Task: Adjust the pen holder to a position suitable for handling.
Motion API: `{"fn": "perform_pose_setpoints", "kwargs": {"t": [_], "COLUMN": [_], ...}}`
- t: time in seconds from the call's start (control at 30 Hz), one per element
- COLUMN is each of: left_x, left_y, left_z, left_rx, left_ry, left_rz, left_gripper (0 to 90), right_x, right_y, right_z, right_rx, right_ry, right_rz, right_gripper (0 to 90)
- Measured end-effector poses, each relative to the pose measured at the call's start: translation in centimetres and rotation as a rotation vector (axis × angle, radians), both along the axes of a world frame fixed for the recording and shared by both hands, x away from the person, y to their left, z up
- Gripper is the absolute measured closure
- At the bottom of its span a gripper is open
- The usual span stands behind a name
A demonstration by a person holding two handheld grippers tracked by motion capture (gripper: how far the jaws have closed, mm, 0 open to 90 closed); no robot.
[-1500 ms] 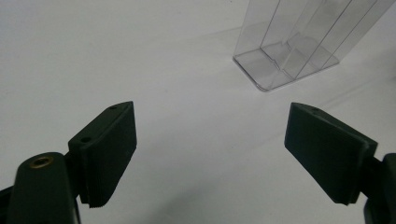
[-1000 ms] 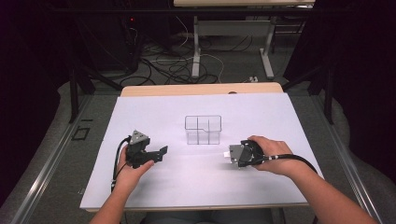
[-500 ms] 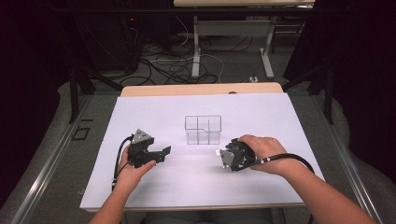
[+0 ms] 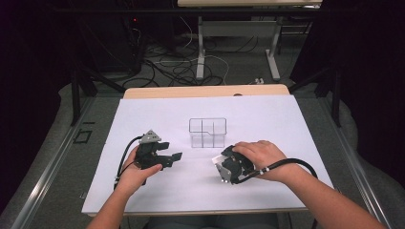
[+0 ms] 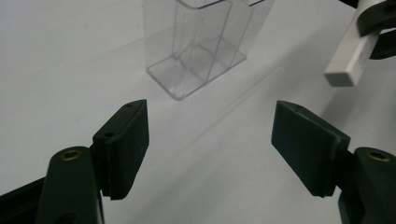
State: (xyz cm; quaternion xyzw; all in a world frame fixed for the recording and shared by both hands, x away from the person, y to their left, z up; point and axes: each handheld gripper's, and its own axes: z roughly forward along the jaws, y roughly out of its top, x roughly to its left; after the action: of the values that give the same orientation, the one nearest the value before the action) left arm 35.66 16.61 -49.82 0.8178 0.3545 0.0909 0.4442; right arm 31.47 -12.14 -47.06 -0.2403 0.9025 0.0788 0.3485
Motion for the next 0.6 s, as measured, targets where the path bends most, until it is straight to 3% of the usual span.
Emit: {"fn": "perform_pose_setpoints", "kwargs": {"t": [0.13,0.17,0.23,0.27,0.33,0.37,0.4,0.43,0.6], "left_x": [-0.1,-0.1,-0.1,-0.2,-0.3,-0.2,-0.4,-0.2,-0.2], "left_y": [-0.6,-0.9,-1.0,-1.3,-1.6,-1.7,-2.0,-2.1,-2.8], "left_z": [1.0,0.9,1.2,1.1,1.1,1.1,1.2,1.3,1.7], "left_rx": [0.025,0.02,0.024,0.016,0.01,0.021,0.011,0.031,0.045], "left_ry": [-0.007,-0.025,-0.013,-0.018,-0.003,-0.015,0.005,-0.012,0.024], "left_rz": [-0.057,-0.056,-0.08,-0.069,-0.075,-0.097,-0.085,-0.11,-0.163], "left_gripper": [28.7,29.0,29.4,29.7,30.3,30.4,30.4,30.4,32.4], "right_x": [-0.5,-0.6,-0.7,-0.8,-0.7,-0.7,-0.7,-0.8,-1.2], "right_y": [1.1,1.4,1.8,1.9,2.4,2.6,2.7,2.9,3.5], "right_z": [0.5,0.7,1.0,0.9,1.2,1.3,1.3,1.4,1.2], "right_rx": [-0.041,-0.047,-0.069,-0.062,-0.105,-0.118,-0.119,-0.133,-0.159], "right_ry": [-0.033,-0.045,-0.068,-0.076,-0.121,-0.135,-0.144,-0.158,-0.199], "right_rz": [0.069,0.081,0.107,0.091,0.157,0.171,0.188,0.209,0.265], "right_gripper": [69.5,69.5,69.5,69.5,69.5,69.5,69.5,69.5,69.5]}}
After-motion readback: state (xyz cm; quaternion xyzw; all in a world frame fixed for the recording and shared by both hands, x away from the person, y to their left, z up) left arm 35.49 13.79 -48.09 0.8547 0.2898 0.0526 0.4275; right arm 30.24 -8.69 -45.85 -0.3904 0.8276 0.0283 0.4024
